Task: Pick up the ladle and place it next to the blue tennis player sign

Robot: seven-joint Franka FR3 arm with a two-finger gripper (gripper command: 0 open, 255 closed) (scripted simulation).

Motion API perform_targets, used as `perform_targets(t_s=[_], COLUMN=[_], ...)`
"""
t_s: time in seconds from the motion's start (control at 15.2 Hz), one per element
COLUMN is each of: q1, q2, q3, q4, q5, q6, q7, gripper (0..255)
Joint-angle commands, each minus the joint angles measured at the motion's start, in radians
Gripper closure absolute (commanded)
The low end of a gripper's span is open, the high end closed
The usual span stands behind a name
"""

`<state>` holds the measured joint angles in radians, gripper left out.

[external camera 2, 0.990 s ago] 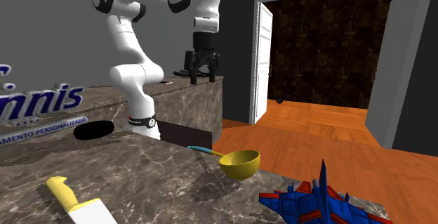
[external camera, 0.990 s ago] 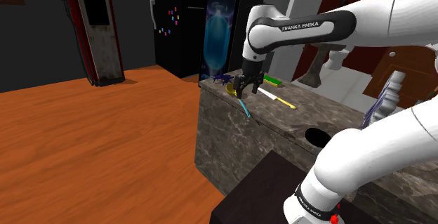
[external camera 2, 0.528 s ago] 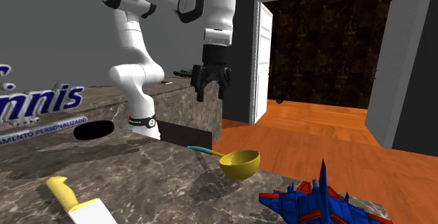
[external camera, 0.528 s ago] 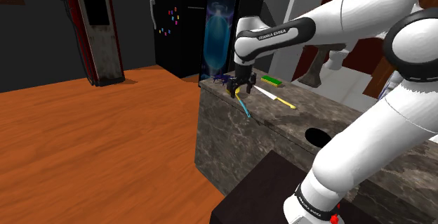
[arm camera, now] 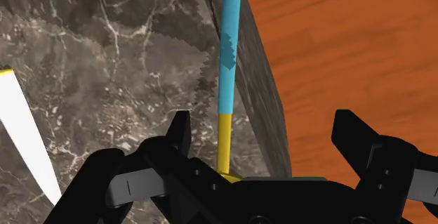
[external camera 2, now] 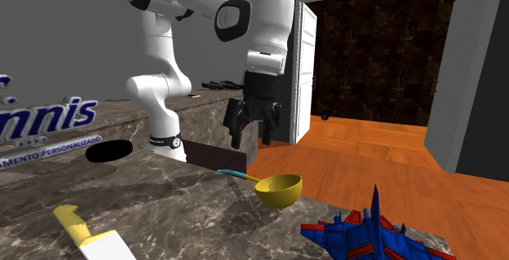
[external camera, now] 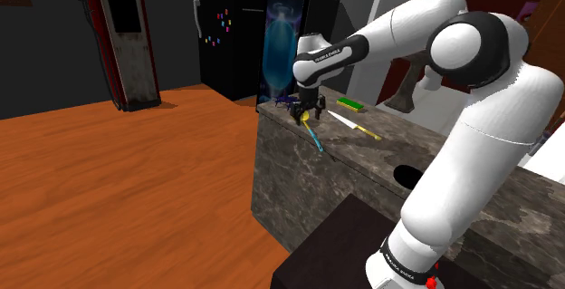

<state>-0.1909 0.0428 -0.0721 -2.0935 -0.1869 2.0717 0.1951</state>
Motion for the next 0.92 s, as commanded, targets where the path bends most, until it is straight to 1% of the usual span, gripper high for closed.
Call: perform_targets(t_s=[0.0, 0.2, 0.66, 0.86], q1=[-0.008, -0.020, -0.030, -0.030], q2=[0.080, 0.170, 0.210, 0.213], q3=[-0.009, -0.025, -0.032, -0.033], q4=[0.062, 0.143, 0.099, 0.095], q5=[-0.017, -0.034, -0.041, -0.042], q6=[0.015, 0.023, 0.108, 0.115], q7=[0.021, 0.039, 0.043, 0.043], gripper=[0, 0, 0, 0])
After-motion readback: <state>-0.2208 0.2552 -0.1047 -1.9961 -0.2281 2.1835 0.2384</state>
